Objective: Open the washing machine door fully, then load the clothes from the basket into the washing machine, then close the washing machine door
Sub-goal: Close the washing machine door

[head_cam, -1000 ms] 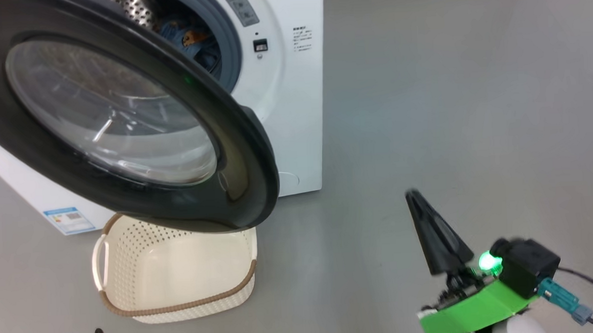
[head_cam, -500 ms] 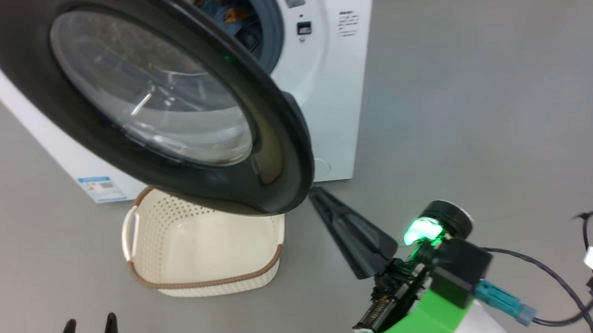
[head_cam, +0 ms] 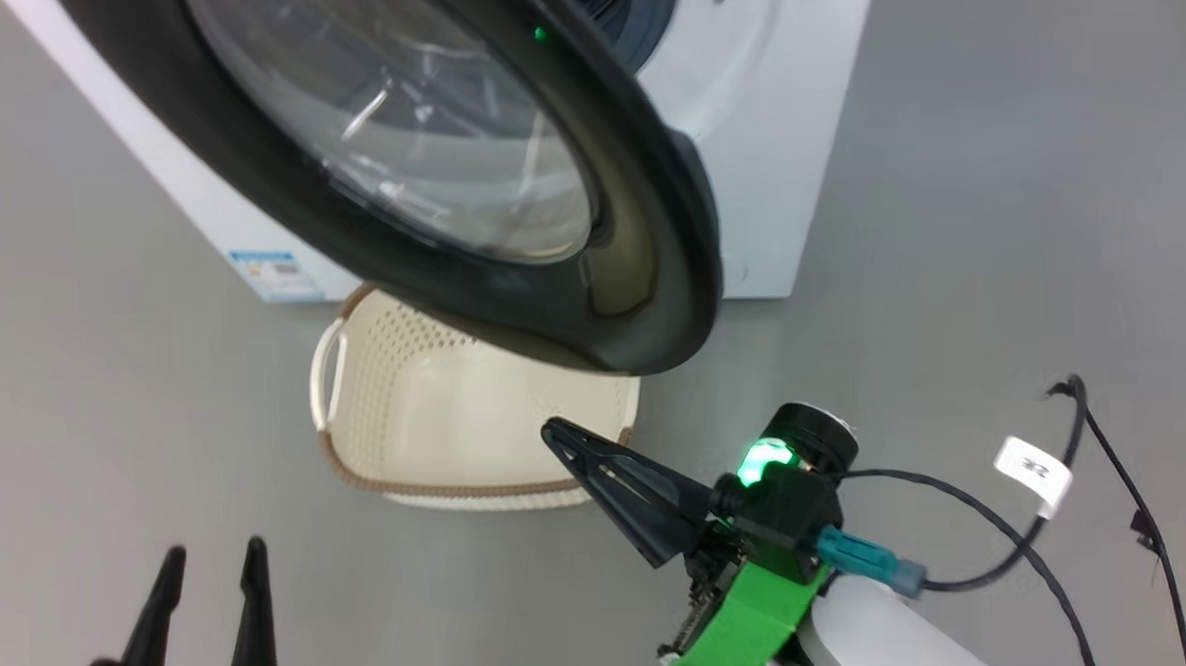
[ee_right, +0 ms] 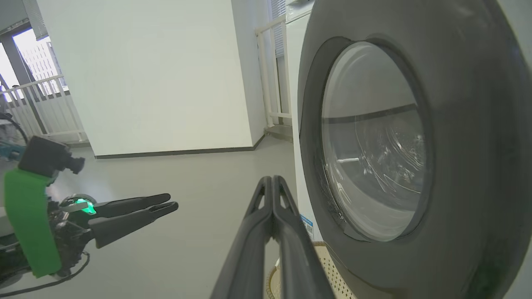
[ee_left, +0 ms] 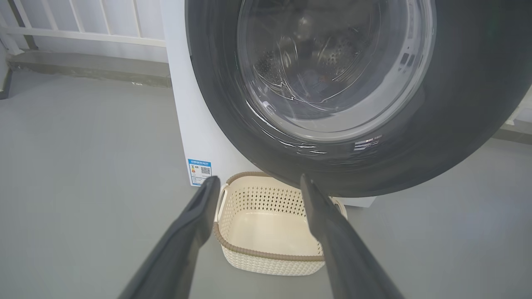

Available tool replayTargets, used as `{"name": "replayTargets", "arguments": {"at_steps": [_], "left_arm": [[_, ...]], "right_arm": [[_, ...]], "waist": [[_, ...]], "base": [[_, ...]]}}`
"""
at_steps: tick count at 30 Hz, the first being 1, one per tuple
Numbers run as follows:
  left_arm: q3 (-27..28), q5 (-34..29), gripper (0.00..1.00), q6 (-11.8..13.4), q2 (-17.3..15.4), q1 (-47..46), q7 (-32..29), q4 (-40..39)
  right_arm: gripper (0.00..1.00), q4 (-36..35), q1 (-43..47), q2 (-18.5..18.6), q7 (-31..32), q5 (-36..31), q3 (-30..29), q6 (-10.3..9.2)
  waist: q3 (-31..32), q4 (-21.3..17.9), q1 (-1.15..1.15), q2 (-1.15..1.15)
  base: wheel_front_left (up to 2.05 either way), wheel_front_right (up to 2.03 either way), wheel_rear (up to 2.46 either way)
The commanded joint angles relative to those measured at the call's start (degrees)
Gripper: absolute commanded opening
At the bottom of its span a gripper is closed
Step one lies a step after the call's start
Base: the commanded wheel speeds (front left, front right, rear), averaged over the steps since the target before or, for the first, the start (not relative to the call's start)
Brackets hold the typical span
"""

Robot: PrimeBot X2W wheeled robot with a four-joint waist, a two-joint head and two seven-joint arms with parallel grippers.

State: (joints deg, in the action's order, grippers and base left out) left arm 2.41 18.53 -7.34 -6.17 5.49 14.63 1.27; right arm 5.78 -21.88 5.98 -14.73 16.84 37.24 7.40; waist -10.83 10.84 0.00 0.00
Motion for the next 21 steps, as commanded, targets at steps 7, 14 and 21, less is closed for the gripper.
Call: {"name": "replayTargets", "arguments": {"at_steps": [7, 14, 21], "left_arm": [[-0.25, 1.39, 1.00, -0.14, -1.79, -6.02, 0.37, -2.21], [-1.83, 2.61, 1.00, -0.14, -2.31, -9.13, 0.37, -1.96], [-3.22, 3.71, 1.00, -0.14, -3.16, -11.33, 0.37, -2.00]], "right_arm": [[0.00, 5.69, -6.14, -1.81, -0.27, -0.13, 1.21, 0.09], [0.00, 9.86, -10.05, -2.77, -0.27, -2.89, -4.13, 0.09], [0.00, 9.07, -12.48, -3.08, -0.27, -6.34, -12.05, 0.09]], "waist": [[-7.81, 4.54, 0.00, 0.00], [-11.71, 4.52, 0.00, 0.00], [-15.22, 3.58, 0.00, 0.00]], "base": [[0.00, 0.00, 0.00], [0.00, 0.00, 0.00], [0.00, 0.00, 0.00]]}}
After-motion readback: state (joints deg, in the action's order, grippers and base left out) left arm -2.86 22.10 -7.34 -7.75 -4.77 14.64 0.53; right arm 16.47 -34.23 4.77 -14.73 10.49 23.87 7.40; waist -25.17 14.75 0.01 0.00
